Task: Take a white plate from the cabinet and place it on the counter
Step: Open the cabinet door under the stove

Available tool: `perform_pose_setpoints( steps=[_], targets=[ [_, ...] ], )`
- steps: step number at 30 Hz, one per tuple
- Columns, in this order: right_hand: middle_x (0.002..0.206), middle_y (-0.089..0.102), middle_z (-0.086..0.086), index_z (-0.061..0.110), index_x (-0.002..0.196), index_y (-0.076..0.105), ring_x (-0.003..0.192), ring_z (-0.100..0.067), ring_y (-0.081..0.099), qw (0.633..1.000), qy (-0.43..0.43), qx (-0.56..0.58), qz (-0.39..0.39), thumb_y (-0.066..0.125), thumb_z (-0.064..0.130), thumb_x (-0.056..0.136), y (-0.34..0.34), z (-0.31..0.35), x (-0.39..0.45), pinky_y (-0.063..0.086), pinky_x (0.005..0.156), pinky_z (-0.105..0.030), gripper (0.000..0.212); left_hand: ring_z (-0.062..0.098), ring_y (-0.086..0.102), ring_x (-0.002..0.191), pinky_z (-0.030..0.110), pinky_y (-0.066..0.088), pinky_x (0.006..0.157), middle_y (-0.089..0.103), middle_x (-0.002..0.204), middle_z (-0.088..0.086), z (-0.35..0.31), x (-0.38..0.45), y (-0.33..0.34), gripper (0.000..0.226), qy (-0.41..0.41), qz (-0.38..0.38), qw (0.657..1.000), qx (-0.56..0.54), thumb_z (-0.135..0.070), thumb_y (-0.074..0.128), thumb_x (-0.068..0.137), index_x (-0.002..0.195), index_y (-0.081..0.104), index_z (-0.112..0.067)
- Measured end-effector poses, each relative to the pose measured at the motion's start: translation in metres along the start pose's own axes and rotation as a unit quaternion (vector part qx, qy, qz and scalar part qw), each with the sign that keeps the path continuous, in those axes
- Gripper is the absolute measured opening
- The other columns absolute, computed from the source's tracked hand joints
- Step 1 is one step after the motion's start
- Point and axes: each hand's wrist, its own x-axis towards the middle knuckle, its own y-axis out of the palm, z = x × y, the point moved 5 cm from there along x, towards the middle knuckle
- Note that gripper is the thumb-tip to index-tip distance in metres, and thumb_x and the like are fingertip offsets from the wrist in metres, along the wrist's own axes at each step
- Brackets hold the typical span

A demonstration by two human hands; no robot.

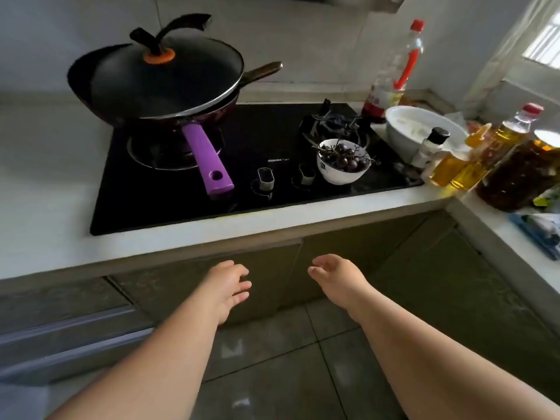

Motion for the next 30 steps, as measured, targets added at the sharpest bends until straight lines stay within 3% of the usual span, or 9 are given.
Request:
perform_pose_setpoints(
  steps=[2, 4, 6, 11, 15, 19, 23, 27, 30],
  targets=[
    [0.127, 0.06, -0.002, 0.02, 0.129, 0.051, 0.105, -0.017, 0.058, 1.0, -0.005, 0.006, -0.002, 0.055, 0.033, 0.09, 0.004, 0.001, 0.019, 0.045, 0.076, -0.022, 0.041, 0.025, 0.058, 0.104, 0.038, 0.05, 0.084, 0.05, 0.115, 0.006, -0.003, 0.02, 0.009, 0.05, -0.013, -0.002, 0.999, -0.043, -0.004, 0.049, 0.087, 0.135, 0.039, -0.012],
    [0.127, 0.06, -0.002, 0.021, 0.131, 0.048, 0.089, -0.009, 0.056, 1.0, -0.015, 0.017, 0.0, 0.055, 0.033, 0.09, 0.007, 0.005, 0.035, 0.042, 0.064, -0.016, 0.043, 0.024, 0.058, 0.104, 0.038, 0.05, 0.083, 0.05, 0.12, 0.006, -0.006, 0.033, 0.015, 0.034, -0.022, -0.005, 0.997, -0.078, -0.002, 0.045, 0.086, 0.119, 0.047, -0.011],
    [0.127, 0.061, -0.001, 0.021, 0.132, 0.046, 0.082, -0.005, 0.051, 1.0, -0.013, 0.023, 0.006, 0.056, 0.032, 0.09, 0.013, 0.003, 0.05, 0.039, 0.059, -0.014, 0.045, 0.025, 0.058, 0.104, 0.038, 0.051, 0.084, 0.052, 0.12, 0.005, -0.007, 0.047, 0.023, 0.031, -0.021, -0.008, 0.994, -0.106, 0.002, 0.04, 0.084, 0.111, 0.045, -0.013],
    [0.128, 0.06, 0.0, 0.022, 0.133, 0.045, 0.093, -0.009, 0.051, 0.999, -0.02, 0.03, 0.029, 0.056, 0.031, 0.09, 0.018, -0.005, 0.066, 0.041, 0.065, -0.016, 0.046, 0.026, 0.06, 0.101, 0.038, 0.051, 0.075, 0.052, 0.107, 0.007, -0.007, 0.065, 0.037, 0.044, -0.016, -0.008, 0.979, -0.205, 0.005, 0.036, 0.078, 0.117, 0.041, -0.015],
    [0.126, 0.06, 0.0, 0.021, 0.132, 0.045, 0.095, -0.009, 0.051, 0.999, -0.013, 0.041, 0.033, 0.055, 0.03, 0.091, 0.012, -0.021, 0.07, 0.041, 0.077, -0.022, 0.044, 0.024, 0.061, 0.1, 0.036, 0.05, 0.068, 0.054, 0.112, 0.009, -0.001, 0.07, 0.045, 0.047, -0.007, 0.001, 0.964, -0.264, 0.004, 0.034, 0.075, 0.118, 0.048, -0.01],
    [0.129, 0.057, -0.001, 0.022, 0.134, 0.043, 0.105, -0.015, 0.055, 0.998, 0.0, 0.065, 0.023, 0.056, 0.028, 0.091, 0.002, -0.037, 0.068, 0.042, 0.08, -0.023, 0.046, 0.024, 0.061, 0.104, 0.035, 0.049, 0.069, 0.06, 0.11, 0.007, 0.007, 0.069, 0.045, 0.027, -0.001, -0.003, 0.972, -0.236, -0.001, 0.039, 0.079, 0.098, 0.056, -0.011],
    [0.139, 0.049, 0.001, 0.025, 0.137, 0.04, 0.116, -0.019, 0.053, 0.998, -0.013, 0.062, 0.023, 0.058, 0.026, 0.089, 0.004, -0.045, 0.061, 0.042, 0.081, -0.022, 0.051, 0.021, 0.064, 0.096, 0.032, 0.05, 0.067, 0.06, 0.11, 0.007, 0.029, 0.06, 0.04, 0.014, -0.012, -0.014, 0.978, -0.209, -0.011, 0.048, 0.084, 0.095, 0.056, -0.01],
    [0.144, 0.04, 0.001, 0.03, 0.138, 0.038, 0.117, -0.019, 0.049, 0.992, -0.094, -0.049, 0.064, 0.062, 0.03, 0.086, 0.019, -0.041, 0.048, 0.045, 0.077, -0.02, 0.056, 0.025, 0.069, 0.088, 0.032, 0.054, 0.06, 0.062, 0.094, 0.007, 0.056, 0.039, 0.028, 0.013, -0.015, -0.039, 0.983, -0.181, -0.016, 0.059, 0.085, 0.096, 0.055, -0.012],
    [0.133, 0.054, 0.001, 0.027, 0.131, 0.049, 0.112, -0.018, 0.055, 0.977, -0.133, -0.111, 0.127, 0.065, 0.036, 0.083, 0.039, -0.034, 0.031, 0.048, 0.081, -0.024, 0.051, 0.026, 0.073, 0.077, 0.032, 0.057, 0.054, 0.064, 0.086, 0.008, 0.072, 0.018, 0.019, 0.021, -0.013, -0.057, 0.986, -0.155, -0.018, 0.065, 0.082, 0.098, 0.055, -0.01]
  ],
)
